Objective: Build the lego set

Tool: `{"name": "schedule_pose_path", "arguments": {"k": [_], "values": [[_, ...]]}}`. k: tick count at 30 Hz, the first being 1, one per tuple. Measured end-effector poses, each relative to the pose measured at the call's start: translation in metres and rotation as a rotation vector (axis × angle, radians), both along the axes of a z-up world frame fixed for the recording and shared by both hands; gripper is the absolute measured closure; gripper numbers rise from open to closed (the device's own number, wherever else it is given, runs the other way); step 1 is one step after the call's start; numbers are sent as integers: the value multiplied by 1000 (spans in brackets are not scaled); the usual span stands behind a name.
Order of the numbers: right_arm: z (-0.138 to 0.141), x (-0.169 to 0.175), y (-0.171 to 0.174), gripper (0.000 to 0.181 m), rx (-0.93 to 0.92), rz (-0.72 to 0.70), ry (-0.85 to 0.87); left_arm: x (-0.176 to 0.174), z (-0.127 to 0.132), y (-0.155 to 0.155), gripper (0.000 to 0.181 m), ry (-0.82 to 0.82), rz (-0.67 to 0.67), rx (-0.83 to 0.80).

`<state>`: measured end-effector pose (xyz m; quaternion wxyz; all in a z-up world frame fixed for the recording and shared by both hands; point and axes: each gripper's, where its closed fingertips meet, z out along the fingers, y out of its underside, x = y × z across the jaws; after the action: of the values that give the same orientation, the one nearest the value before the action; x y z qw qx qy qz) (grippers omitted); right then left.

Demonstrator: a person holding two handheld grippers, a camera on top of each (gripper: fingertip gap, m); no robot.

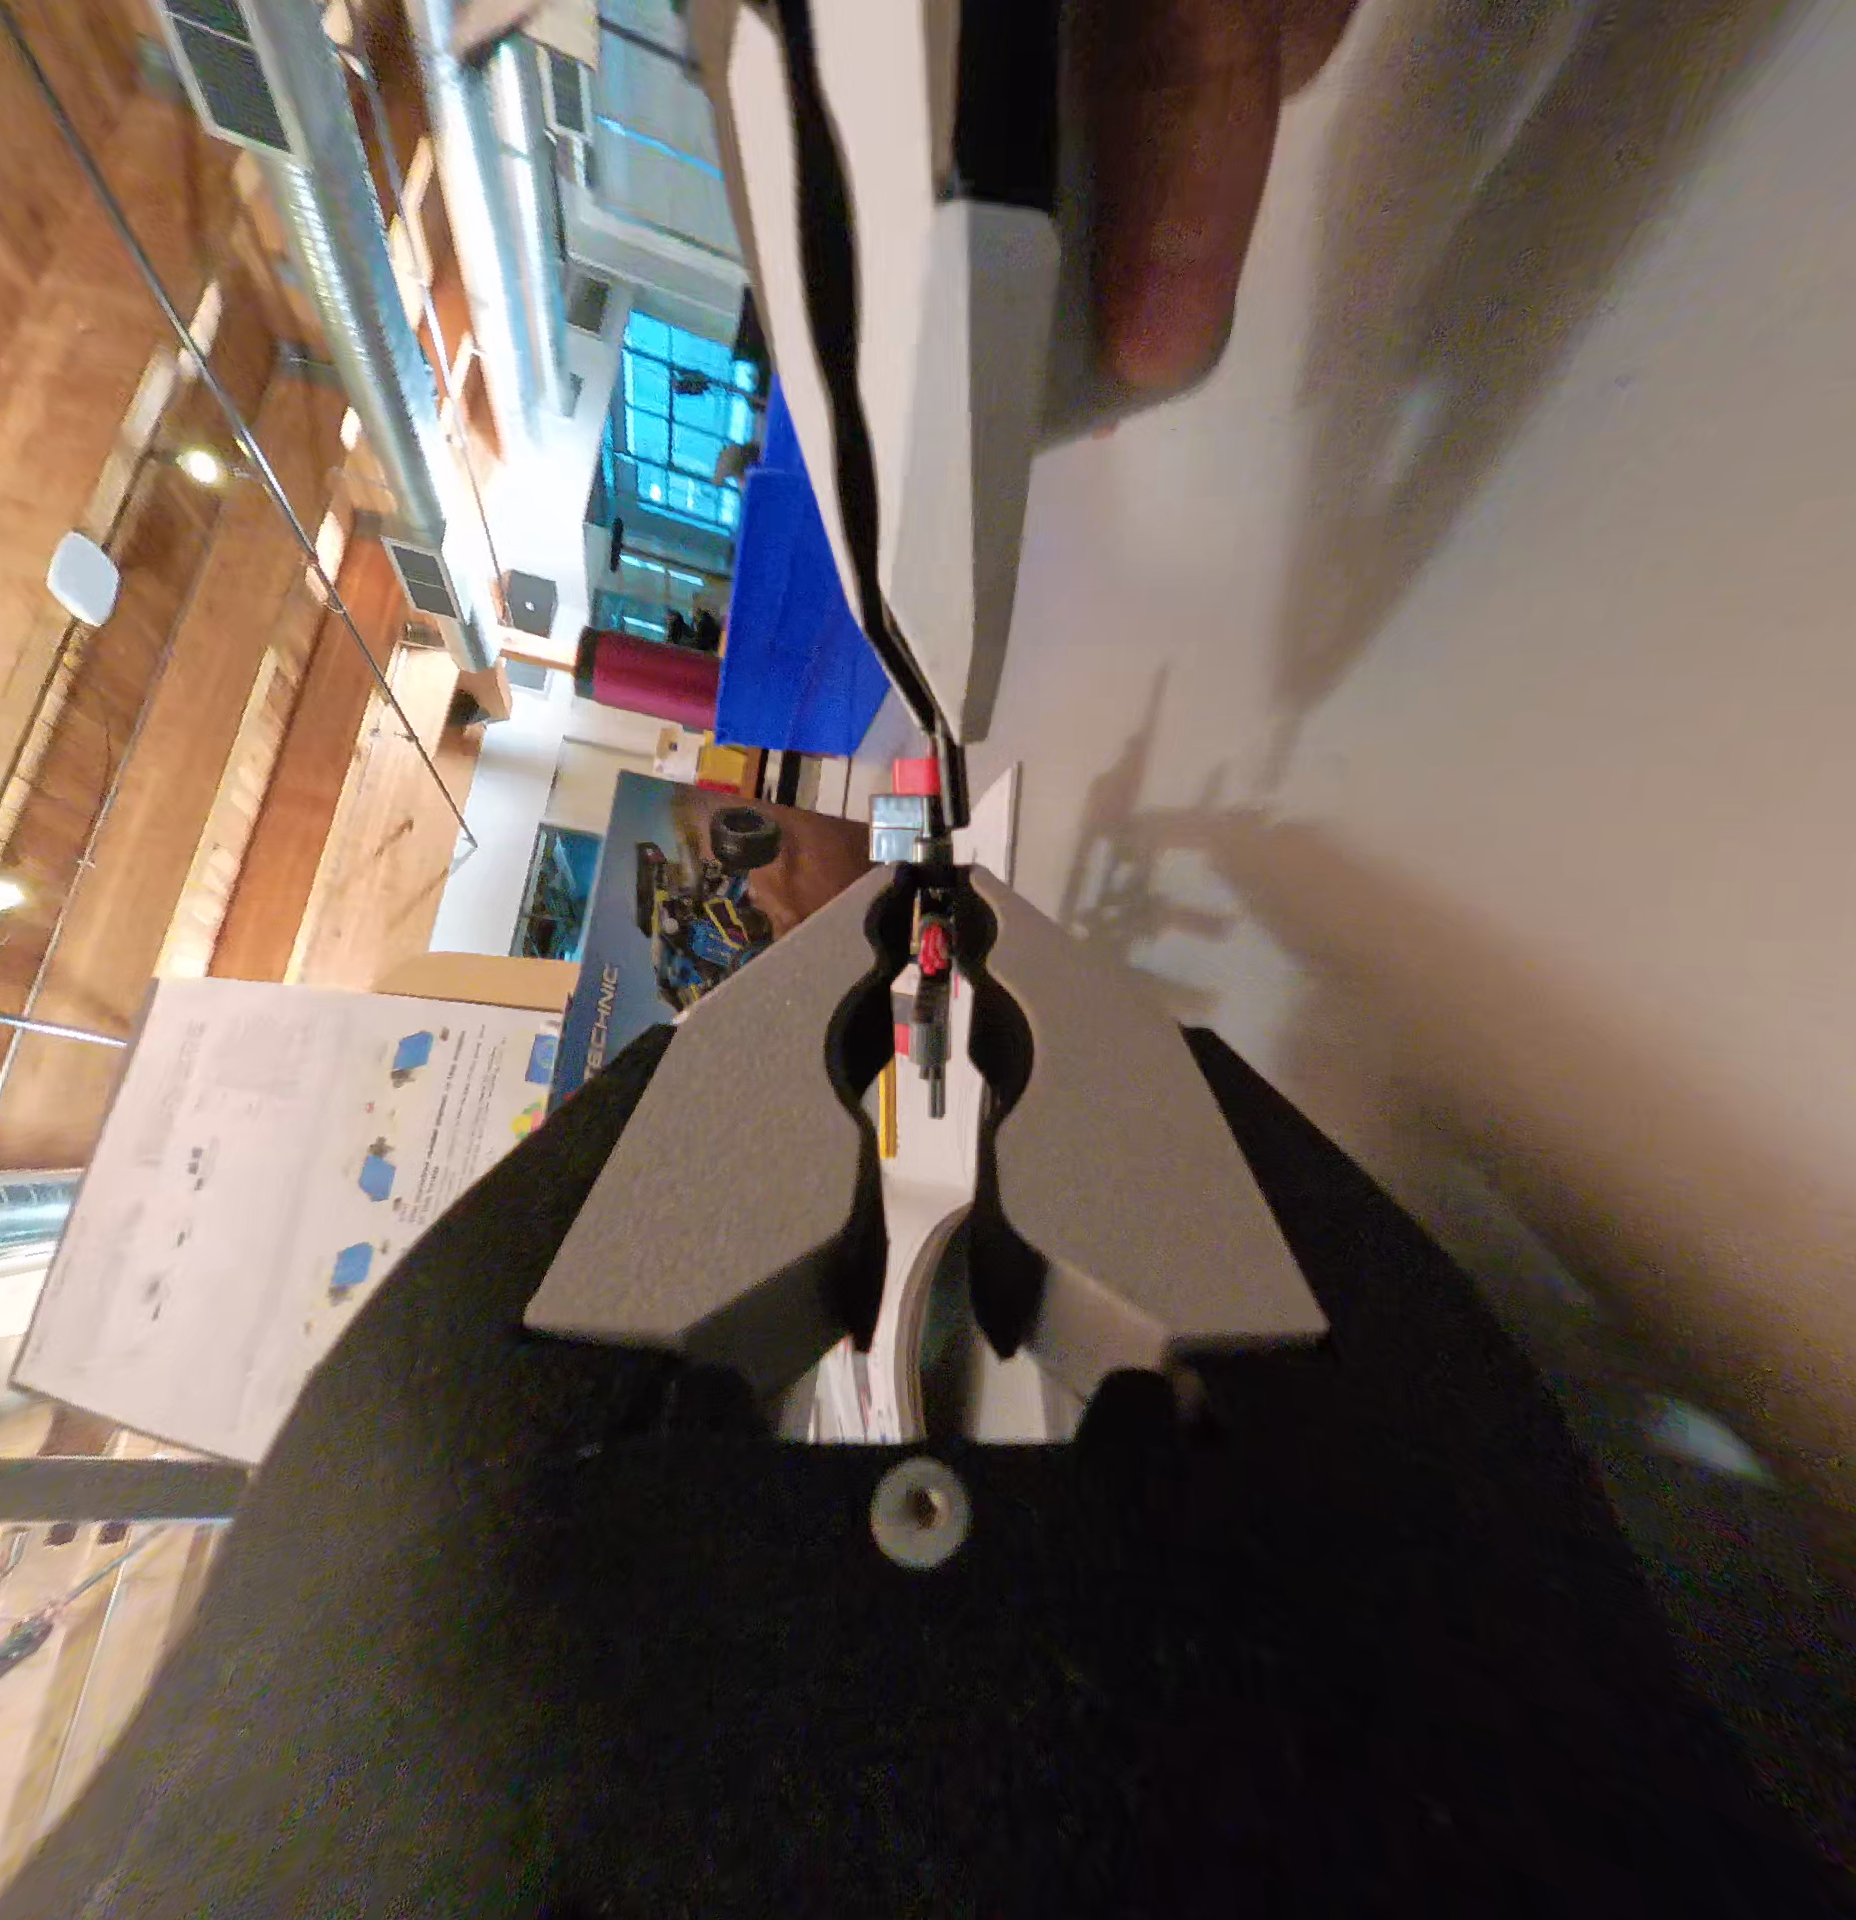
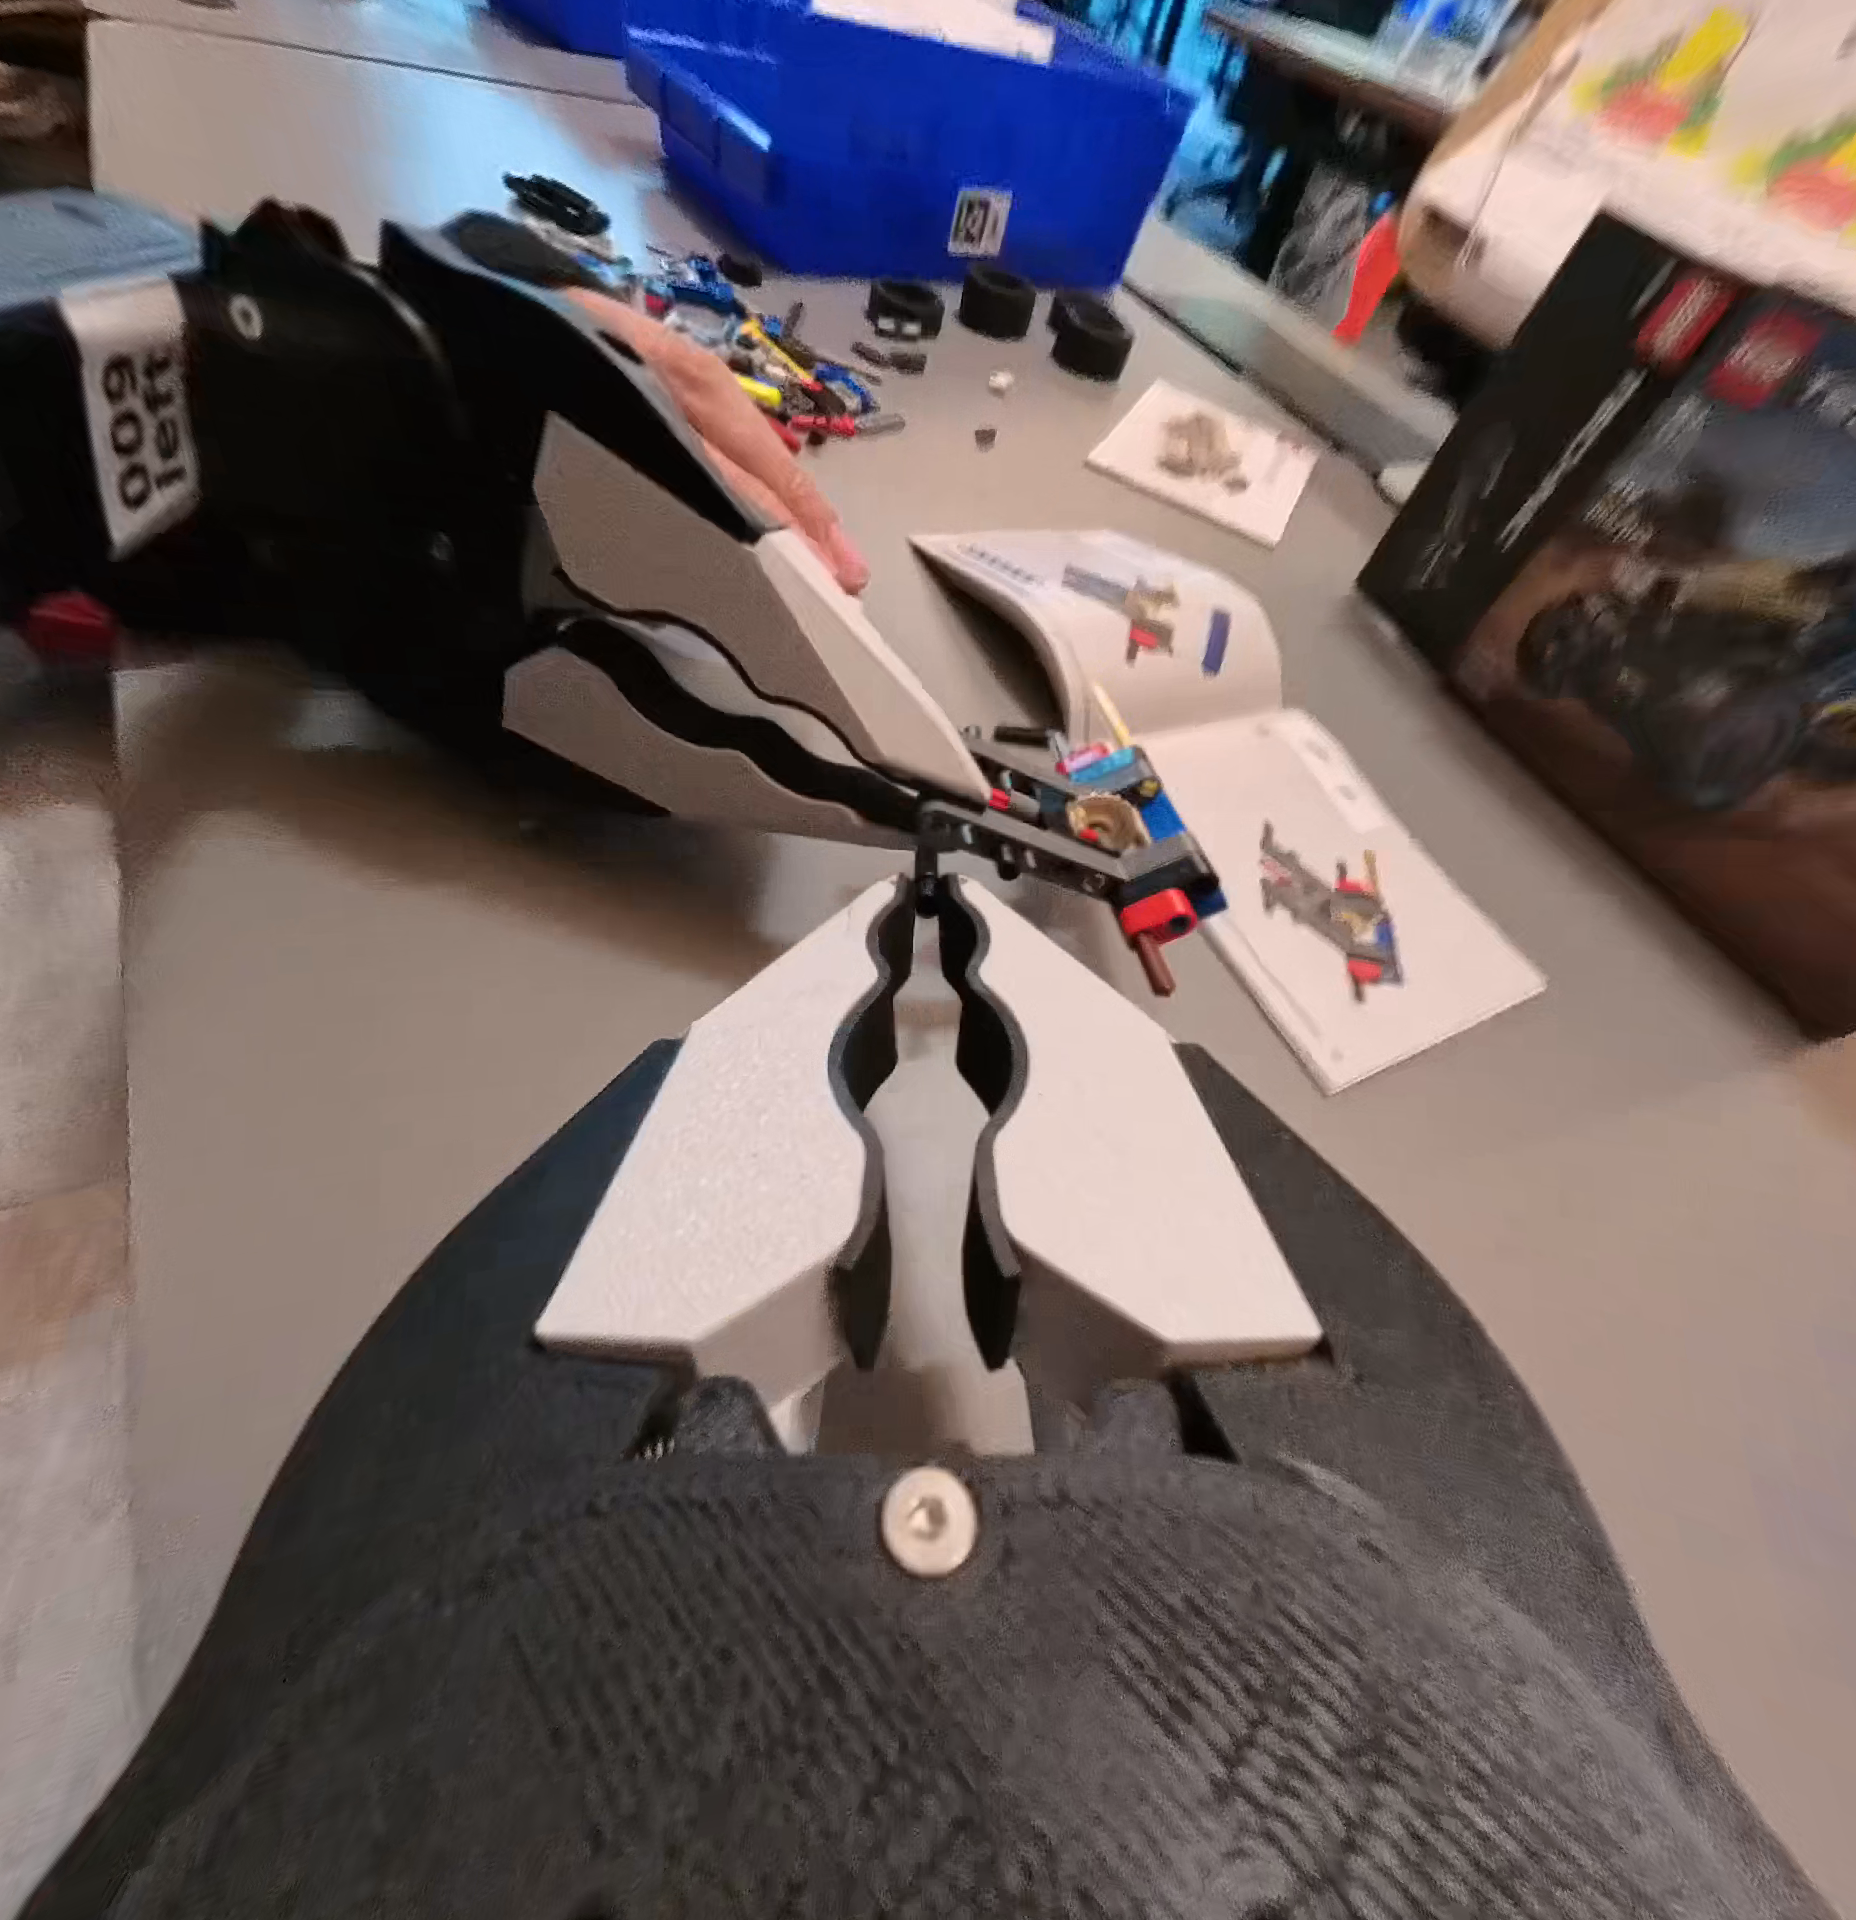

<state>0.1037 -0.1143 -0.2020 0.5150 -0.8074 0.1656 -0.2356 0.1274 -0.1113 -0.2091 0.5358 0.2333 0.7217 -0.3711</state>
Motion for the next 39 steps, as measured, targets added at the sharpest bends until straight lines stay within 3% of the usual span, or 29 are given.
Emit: {"name": "schedule_pose_path", "arguments": {"k": [6, 10, 19, 33, 39], "values": [[12, -6, 6, 178, -62, 54, -322, -6, 1, 0, 176, 13, -102, -19], [10, -3, 6, 178, -122, 14, -435, -8, -2, -1, 176, 3, -119, 1], [5, -9, 11, 178, -288, 28, -611, -8, 6, 6, 176, 147, -119, -79], [5, -9, 14, 178, -230, 43, -556, -9, 10, 6, 176, 46, -122, -55], [20, -6, 6, 178, -54, 20, -453, -7, 9, 6, 176, 29, -118, -48]]}}
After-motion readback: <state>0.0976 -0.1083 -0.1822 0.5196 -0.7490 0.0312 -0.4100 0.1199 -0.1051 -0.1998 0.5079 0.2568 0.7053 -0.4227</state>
